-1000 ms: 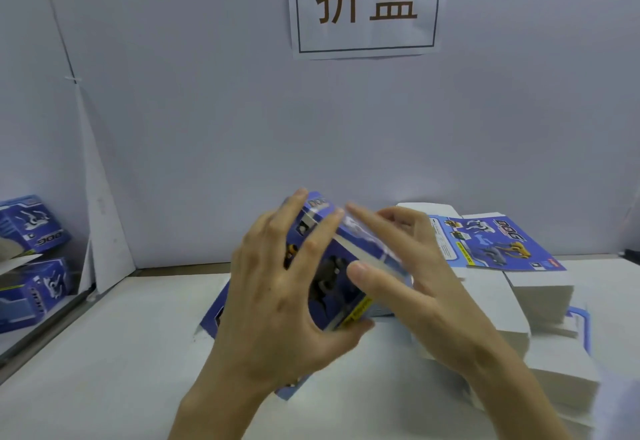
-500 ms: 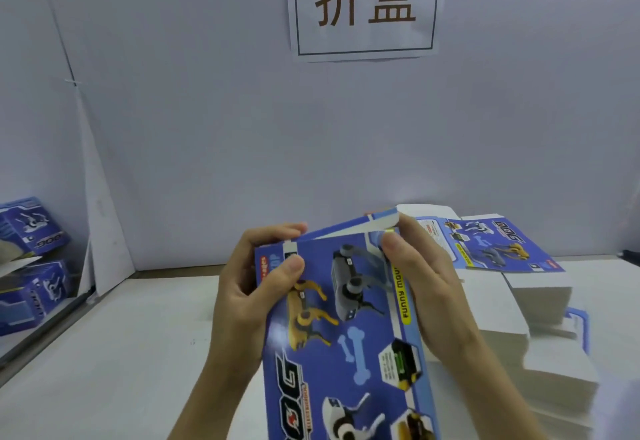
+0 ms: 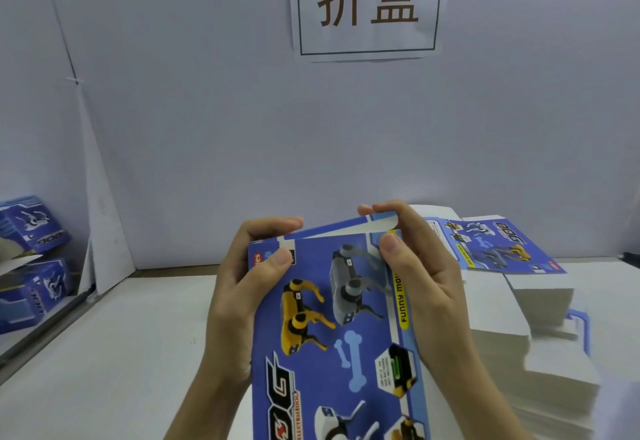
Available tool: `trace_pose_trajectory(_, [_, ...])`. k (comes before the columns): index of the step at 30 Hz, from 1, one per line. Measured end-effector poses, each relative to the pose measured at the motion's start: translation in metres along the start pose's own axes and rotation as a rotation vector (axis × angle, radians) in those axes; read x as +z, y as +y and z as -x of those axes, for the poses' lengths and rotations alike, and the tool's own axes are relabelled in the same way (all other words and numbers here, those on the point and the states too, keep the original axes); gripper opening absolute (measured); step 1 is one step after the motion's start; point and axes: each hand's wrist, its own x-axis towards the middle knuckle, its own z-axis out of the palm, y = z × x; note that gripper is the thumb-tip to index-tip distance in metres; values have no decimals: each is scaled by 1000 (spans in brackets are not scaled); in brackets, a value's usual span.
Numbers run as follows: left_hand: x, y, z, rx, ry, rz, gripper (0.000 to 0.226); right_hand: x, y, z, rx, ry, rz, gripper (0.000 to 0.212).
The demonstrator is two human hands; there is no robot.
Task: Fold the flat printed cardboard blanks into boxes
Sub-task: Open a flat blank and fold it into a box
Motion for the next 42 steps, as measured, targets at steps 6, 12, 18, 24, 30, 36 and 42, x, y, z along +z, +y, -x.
trace_pose_trajectory(6, [1, 2, 1, 18, 6, -32, 17, -1, 1, 2, -49, -7, 45, 24])
trace_pose_trajectory(12, [-1, 7, 1, -13, 7, -72, 16, -1, 1, 2, -49, 1, 26, 17])
trace_pose_trajectory(18, [2, 9, 0, -23, -2, -40, 19, -7, -1, -1, -145, -36, 195, 24])
trace_pose_trajectory(24, [-2, 11, -1, 11, -17, -25, 20, -11, -1, -1, -145, -138, 231, 20])
trace_pose_trajectory(30, [-3, 2, -4, 151, 11, -261, 23, -11, -3, -3, -128, -60, 244, 18])
trace_pose_trajectory(36, [2, -5, -7, 583, -92, -1230, 46, -2, 3, -2, -134, 52, 511, 19])
trace_pose_trajectory(42, [33, -15, 9, 611, -82, -1335, 51, 1, 1, -2, -114, 23, 436, 19])
